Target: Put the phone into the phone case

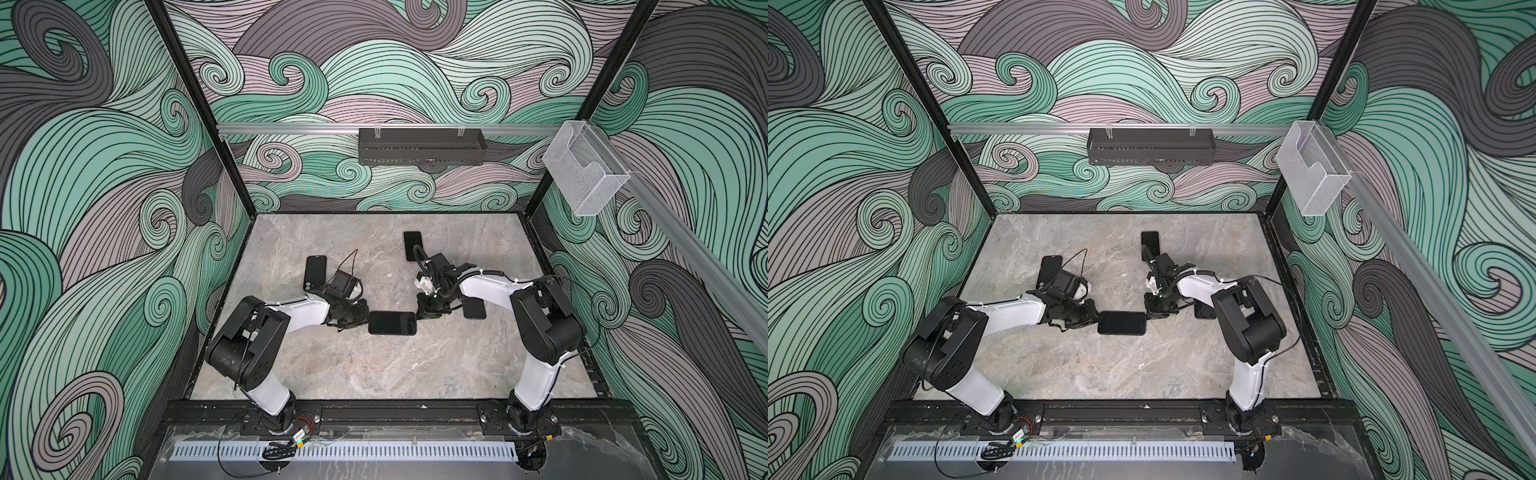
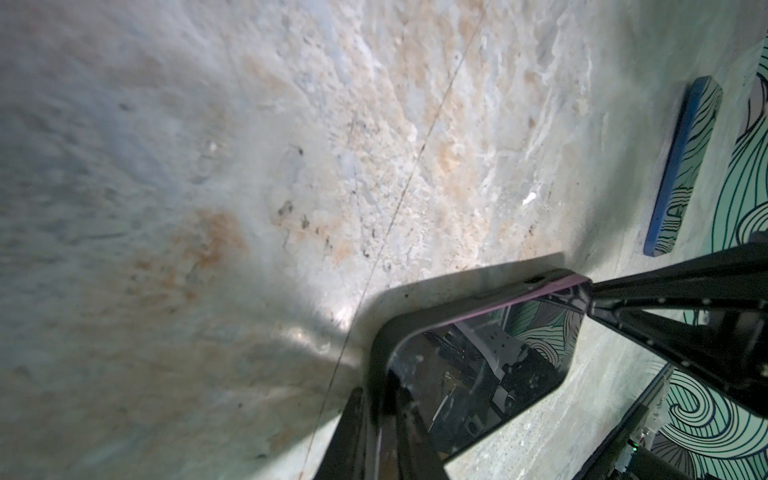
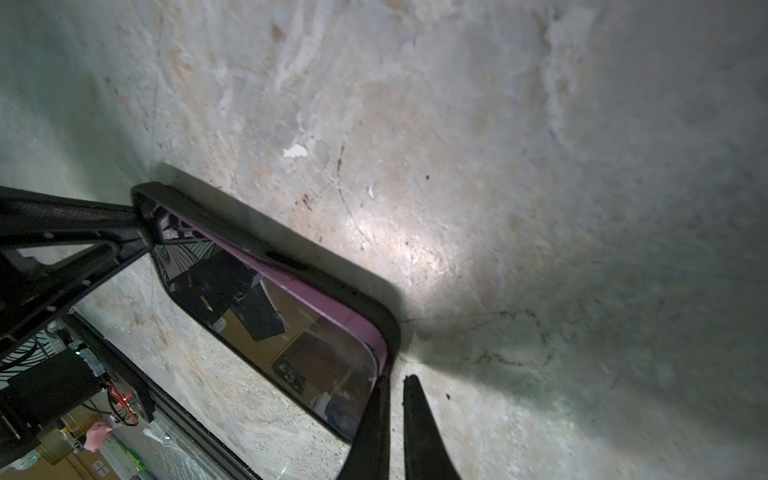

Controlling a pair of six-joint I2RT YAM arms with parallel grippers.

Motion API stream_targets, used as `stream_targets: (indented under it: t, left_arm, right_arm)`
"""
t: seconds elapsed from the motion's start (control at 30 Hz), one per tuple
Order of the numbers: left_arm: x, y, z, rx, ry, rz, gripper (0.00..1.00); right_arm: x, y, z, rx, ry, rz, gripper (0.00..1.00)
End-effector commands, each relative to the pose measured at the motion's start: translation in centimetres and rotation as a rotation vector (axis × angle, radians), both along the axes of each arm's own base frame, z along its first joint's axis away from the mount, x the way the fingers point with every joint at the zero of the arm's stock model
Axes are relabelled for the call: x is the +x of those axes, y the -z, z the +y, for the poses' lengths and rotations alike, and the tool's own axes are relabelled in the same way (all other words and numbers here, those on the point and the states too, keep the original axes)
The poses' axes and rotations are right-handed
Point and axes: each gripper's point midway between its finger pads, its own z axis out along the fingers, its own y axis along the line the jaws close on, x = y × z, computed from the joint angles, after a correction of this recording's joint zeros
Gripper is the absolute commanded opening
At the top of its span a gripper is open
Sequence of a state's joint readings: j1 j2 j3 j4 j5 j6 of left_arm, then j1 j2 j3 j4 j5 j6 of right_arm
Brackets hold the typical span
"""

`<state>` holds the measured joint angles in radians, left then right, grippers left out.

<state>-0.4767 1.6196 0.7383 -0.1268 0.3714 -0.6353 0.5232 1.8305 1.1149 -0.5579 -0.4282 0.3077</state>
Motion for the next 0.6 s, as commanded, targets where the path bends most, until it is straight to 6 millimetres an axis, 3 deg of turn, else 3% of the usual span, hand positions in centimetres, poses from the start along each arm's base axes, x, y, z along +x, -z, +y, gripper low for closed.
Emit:
stream_targets:
  t: [0.0,0.13,0.57]
  left_arm:
    - [-0.1,0.7,0.7,0.024,0.0,0.014,0.17]
    - [-0.1,0.6,0.7,0.023,-0.001,0.011,0.17]
    - [-0.3,0.6,1.1,0.025,-0.008,0.011,0.17]
  right_arm:
    - [0.4,-1.9,0.6,0.045,0.0,-0.038,0.12]
    - [0.5,-1.9,0.7,0.048,-0.001,-0.034,0.12]
    - [0.2,1.3,1.1,0.039,0.002,0.031,0.11]
